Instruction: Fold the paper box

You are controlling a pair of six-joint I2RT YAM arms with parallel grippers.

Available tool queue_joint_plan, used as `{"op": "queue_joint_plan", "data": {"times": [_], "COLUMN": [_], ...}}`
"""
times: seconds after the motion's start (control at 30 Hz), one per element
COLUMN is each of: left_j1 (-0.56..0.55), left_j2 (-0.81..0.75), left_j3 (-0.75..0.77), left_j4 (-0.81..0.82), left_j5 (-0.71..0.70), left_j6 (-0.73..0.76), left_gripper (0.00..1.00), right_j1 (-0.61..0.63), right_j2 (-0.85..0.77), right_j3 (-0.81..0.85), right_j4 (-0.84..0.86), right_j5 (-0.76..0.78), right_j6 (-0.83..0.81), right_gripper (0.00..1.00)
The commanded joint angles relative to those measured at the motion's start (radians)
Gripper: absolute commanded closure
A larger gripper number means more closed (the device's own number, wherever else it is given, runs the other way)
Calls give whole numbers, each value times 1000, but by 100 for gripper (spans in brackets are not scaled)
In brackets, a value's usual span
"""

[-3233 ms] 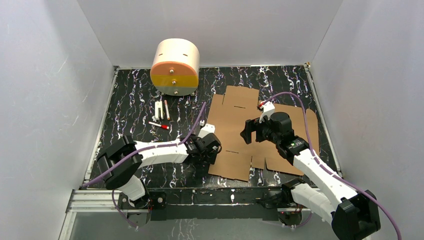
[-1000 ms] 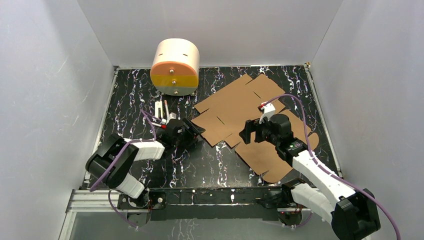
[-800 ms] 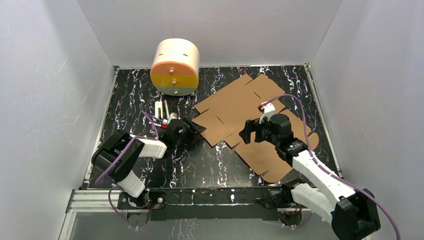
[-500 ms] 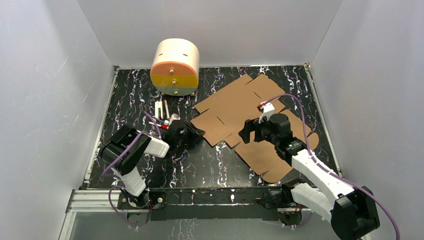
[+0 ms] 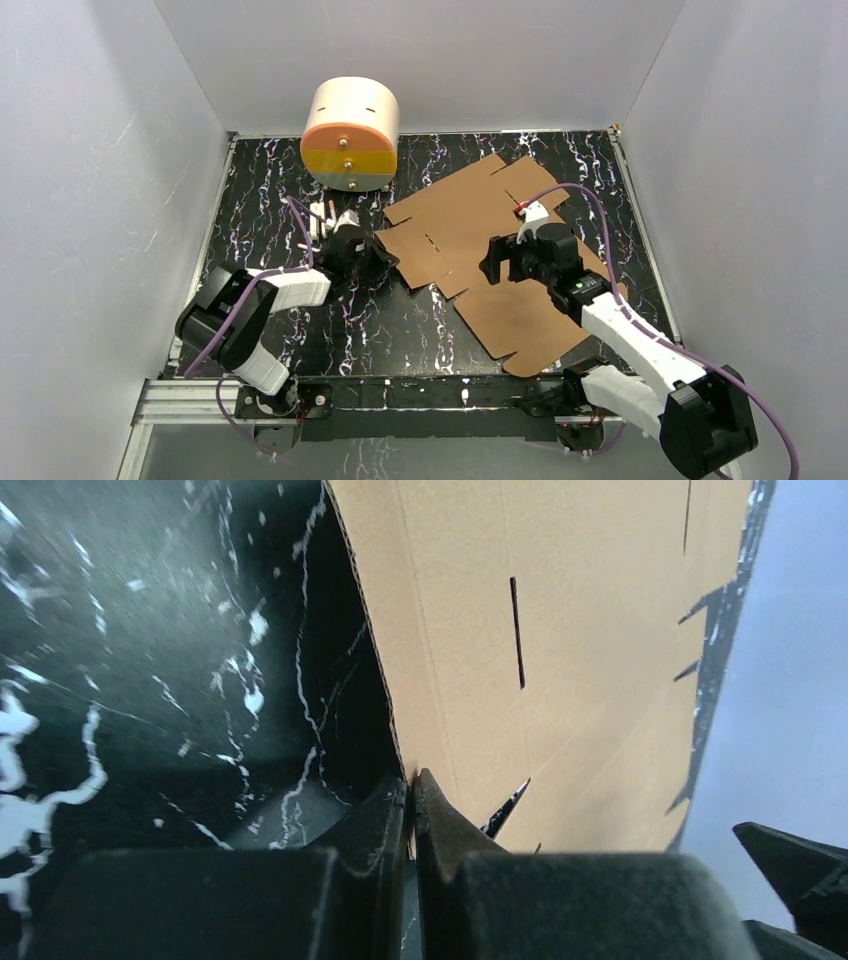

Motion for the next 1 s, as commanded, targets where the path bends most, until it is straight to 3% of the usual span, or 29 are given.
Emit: {"op": "queue_joint_plan", "data": {"times": [0.0, 0.2, 0.37, 0.77, 0.97], "left_j1": [53, 113, 145, 160, 173], "left_j2": [-62, -77, -41, -31, -27], "left_j3": [68, 160, 259, 326, 332], "left_j4": [-296, -469, -596, -675, -676], "left_j5": [27, 86, 136, 154, 169], "left_j6": [211, 354, 408, 462, 470], "left_gripper": [100, 100, 100, 100, 100], "right_j1": [-19, -121, -282, -603, -673], "right_j2": [67, 186, 303, 617, 771], "right_j3": [114, 202, 267, 447, 521], "right_j4": [-35, -34, 61, 171, 236], "right_j5": [50, -14, -143, -318, -425], "right_j6": [-14, -26, -3, -19, -24], "right_gripper": [1, 1, 1, 1, 4]}}
